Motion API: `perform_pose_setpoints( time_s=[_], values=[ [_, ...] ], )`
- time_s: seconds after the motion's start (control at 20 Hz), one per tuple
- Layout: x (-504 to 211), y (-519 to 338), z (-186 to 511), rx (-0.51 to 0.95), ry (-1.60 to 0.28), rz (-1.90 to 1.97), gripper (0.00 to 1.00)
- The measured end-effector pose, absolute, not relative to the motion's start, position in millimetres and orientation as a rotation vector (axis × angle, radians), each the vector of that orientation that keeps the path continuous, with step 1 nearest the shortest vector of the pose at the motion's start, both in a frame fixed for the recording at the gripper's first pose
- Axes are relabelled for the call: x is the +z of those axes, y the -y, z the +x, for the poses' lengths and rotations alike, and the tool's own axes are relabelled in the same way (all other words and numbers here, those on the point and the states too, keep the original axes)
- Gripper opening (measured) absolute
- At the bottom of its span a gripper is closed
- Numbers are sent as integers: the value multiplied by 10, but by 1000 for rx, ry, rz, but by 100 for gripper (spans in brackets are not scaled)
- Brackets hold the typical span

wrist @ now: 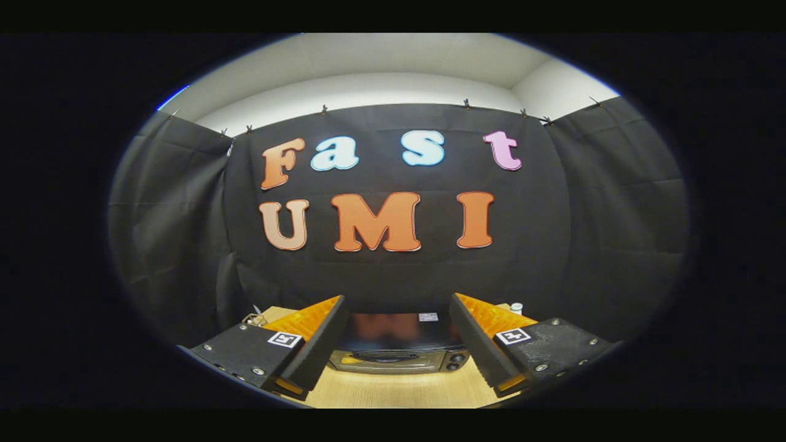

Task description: Open the toaster oven, put the food inside, and close the toaster oven door.

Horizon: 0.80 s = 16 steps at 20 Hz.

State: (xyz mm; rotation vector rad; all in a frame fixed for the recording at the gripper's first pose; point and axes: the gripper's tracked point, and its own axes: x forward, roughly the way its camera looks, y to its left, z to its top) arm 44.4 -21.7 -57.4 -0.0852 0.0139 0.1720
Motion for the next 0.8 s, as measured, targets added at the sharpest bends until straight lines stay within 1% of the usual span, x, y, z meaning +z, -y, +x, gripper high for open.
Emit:
perform_pose_setpoints(
  time_s=[0.8],
  values=[
    [-614, 231, 474, 167, -25, -90, 99]
  ],
)
